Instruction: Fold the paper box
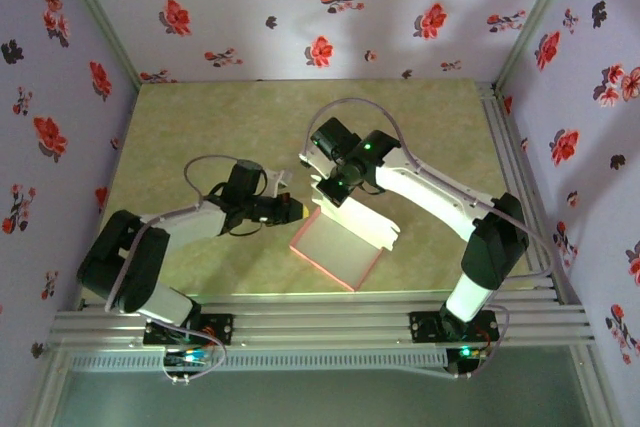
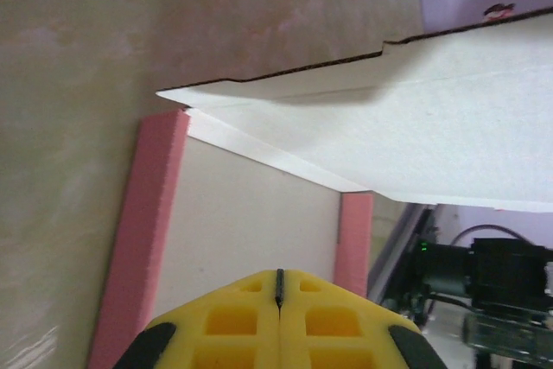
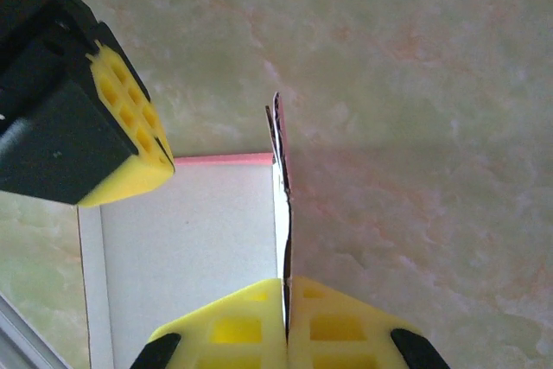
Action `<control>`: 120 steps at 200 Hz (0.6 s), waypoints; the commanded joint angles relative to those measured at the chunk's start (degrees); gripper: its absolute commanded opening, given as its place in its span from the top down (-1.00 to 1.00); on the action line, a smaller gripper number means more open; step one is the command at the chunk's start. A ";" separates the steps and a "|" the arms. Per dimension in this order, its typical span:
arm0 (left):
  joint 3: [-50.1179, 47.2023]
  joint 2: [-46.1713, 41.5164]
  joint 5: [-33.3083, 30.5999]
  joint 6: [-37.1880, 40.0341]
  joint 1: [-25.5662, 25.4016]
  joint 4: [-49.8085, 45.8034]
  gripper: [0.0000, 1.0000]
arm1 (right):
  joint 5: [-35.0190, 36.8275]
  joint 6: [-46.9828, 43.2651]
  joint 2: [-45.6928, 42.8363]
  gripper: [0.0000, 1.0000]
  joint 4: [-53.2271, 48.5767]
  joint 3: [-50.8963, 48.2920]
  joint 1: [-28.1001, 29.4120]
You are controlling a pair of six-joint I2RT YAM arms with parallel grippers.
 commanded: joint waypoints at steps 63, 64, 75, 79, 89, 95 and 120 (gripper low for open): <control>-0.81 10.33 6.43 -6.94 0.51 11.57 1.00 | 2.01 -1.53 -1.92 1.00 1.24 -1.02 0.69; -0.77 10.40 6.43 -6.98 0.51 11.51 1.00 | 2.03 -1.53 -1.92 1.00 1.20 -1.01 0.69; -0.32 10.77 6.17 -7.16 0.51 10.76 1.00 | 2.24 -1.49 -1.83 1.00 1.31 -1.16 0.78; -0.17 10.85 6.04 -7.05 0.51 10.27 1.00 | 2.31 -1.53 -1.82 1.00 1.33 -1.15 0.77; 0.30 10.93 5.42 -6.73 0.51 8.64 1.00 | 2.56 -1.53 -1.62 1.00 1.29 -1.11 0.86; 0.65 10.99 4.85 -6.44 0.51 7.58 1.00 | 2.66 -1.53 -1.59 1.00 1.32 -1.17 0.87; 1.54 11.41 2.98 -6.28 0.51 4.60 1.00 | 2.93 -1.53 -1.33 1.00 1.36 -1.14 0.99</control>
